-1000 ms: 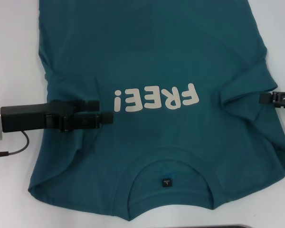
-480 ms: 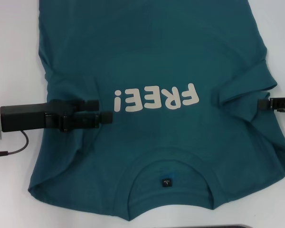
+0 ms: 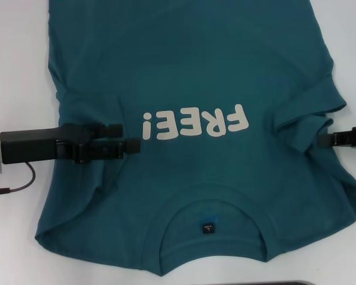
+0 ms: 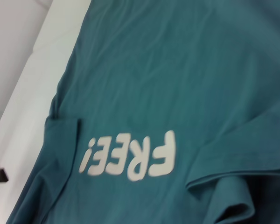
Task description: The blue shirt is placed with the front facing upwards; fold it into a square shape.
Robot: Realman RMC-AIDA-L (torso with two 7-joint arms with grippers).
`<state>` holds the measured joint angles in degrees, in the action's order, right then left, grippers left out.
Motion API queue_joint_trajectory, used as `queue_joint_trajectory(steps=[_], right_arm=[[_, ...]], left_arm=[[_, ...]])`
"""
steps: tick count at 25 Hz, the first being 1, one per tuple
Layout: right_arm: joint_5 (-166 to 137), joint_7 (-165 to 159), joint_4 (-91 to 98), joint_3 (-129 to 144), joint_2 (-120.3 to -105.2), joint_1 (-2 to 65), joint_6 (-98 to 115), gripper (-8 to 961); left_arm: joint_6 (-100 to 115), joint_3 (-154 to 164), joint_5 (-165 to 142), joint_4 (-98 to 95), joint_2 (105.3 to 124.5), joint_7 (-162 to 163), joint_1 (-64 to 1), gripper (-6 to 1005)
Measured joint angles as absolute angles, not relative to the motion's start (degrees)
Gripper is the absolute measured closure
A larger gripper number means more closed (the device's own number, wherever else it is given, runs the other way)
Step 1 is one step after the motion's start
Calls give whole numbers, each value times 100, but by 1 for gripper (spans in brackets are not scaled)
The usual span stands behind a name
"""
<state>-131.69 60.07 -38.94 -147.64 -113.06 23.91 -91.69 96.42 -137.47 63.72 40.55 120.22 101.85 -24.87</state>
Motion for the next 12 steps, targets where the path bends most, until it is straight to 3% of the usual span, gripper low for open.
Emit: queue_joint_trajectory(steps=[4,12], right_arm=[[-13169,6008,-3885,-14525,-11340,2496,-9185,952],[-13166,6011,-3881,-14061,-11404,2697,-9239,951]], left_arm=[[9641,-13747,6372,4065,12022,10185,-2488,125],[9640,-13754,6372,4056,12022,10185,-2487,125]])
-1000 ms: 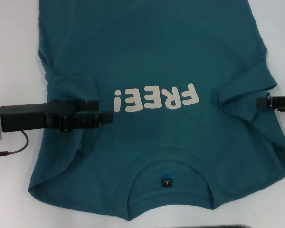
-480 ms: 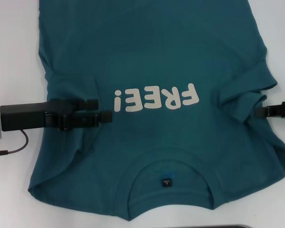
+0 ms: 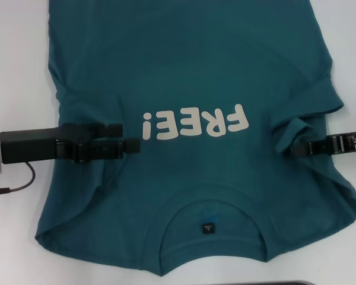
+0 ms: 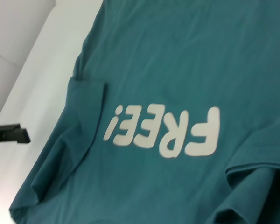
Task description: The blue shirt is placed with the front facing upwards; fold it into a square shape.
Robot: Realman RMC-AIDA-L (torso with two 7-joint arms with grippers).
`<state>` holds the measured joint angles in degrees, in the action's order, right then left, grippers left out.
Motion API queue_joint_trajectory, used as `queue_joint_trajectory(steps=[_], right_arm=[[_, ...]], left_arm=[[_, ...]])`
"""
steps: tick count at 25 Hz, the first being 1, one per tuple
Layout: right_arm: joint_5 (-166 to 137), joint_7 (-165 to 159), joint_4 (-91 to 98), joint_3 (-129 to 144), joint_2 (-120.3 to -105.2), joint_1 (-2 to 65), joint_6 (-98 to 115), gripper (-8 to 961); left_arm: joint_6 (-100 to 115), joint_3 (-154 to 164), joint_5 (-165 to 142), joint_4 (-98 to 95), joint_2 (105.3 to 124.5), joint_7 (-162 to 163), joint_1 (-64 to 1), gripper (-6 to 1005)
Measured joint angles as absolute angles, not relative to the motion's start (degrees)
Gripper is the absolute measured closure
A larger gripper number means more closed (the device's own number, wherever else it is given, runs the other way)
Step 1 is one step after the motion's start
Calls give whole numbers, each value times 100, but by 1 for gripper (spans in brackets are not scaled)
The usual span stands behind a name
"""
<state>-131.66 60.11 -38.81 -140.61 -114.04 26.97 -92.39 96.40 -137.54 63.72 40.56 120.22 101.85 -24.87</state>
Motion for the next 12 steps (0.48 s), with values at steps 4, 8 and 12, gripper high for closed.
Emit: queue_joint_trajectory(steps=[4,8,12], right_arm=[[-13165,6019,-3920,-13924,-11405,2726,-9357,951],[-13164,6028,-3932,-13876,-11371,2739,-9435,949],[-13130,5970,-3895,-13933,-11306,2747,-9448,914]], left_arm=[[9634,-13762,6372,4054,12022,10185,-2487,125],[9632,-13769,6372,4067,12025,10185,-2489,124],[9631,-13757,6372,4057,12030,10185,-2515,124]])
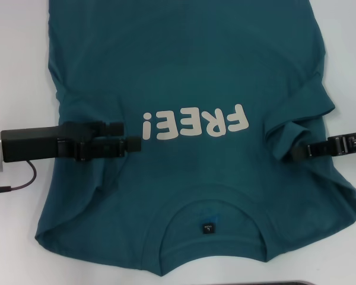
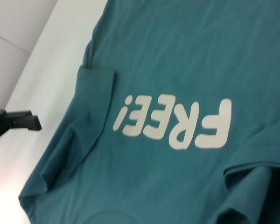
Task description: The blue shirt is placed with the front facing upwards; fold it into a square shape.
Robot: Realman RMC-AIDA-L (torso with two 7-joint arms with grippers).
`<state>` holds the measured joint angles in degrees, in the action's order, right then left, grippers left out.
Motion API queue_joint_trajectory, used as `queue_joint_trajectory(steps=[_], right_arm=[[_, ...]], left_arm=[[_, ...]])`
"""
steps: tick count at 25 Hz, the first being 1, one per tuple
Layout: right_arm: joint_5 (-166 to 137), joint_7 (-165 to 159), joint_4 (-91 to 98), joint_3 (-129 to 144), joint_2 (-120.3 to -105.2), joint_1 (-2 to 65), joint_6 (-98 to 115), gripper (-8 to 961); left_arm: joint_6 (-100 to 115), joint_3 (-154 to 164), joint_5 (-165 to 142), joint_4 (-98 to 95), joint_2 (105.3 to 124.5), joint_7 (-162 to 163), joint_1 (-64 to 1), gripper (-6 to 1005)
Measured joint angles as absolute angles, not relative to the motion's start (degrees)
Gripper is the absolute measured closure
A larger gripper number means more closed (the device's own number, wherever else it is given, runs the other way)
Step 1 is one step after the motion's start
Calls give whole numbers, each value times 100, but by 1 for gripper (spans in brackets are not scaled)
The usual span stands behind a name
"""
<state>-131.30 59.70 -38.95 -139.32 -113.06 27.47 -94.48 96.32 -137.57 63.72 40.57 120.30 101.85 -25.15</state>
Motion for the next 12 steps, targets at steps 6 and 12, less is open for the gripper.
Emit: queue_joint_trajectory(steps=[6,12], right_arm=[[-13104,5960,-3923,-14280,-11284,2697,-9458,737],[-13133,5886,-4010,-14881,-11262,2613,-9328,606]], left_arm=[[9623,-13770,6372,4052,12031,10185,-2529,125],[9623,-13762,6372,4051,12031,10185,-2539,124]])
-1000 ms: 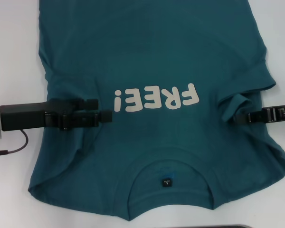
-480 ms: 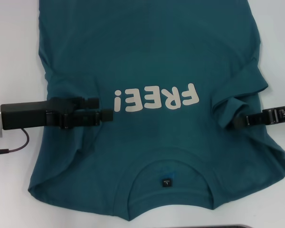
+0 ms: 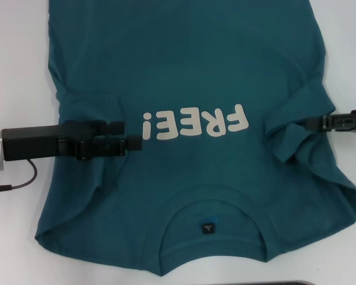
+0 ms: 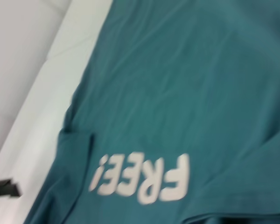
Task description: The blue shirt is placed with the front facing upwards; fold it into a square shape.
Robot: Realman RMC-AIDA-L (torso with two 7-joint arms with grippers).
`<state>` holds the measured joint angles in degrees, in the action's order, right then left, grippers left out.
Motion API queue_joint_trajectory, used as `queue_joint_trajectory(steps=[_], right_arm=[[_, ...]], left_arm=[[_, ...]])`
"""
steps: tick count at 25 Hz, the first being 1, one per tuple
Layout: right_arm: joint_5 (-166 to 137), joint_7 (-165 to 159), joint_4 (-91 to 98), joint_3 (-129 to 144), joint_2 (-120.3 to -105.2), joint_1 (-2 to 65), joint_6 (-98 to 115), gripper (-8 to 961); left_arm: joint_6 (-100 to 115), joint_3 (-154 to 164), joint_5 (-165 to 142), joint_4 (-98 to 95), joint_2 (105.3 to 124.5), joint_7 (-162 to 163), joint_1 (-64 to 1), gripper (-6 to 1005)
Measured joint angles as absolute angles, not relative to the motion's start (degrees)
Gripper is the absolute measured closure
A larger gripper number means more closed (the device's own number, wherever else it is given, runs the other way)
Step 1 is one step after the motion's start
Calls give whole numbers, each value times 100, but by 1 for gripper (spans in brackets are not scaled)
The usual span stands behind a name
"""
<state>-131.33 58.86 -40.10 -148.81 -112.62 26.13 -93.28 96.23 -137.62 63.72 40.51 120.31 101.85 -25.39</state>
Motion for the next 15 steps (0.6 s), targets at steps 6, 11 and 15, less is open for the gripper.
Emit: queue_joint_trajectory(steps=[6,11,15], right_arm=[[-13146,5670,-4026,-14928,-11241,2572,-8957,405],[-13149,5580,-4033,-14913,-11230,2571,-8796,203],[-13148,5573,-4032,-14914,-11256,2593,-8694,206]], left_arm=[[9623,-13760,6372,4054,12031,10185,-2548,124],[9624,-13756,6372,4057,12026,10185,-2549,125],[9624,-13755,6372,4052,12023,10185,-2549,124]])
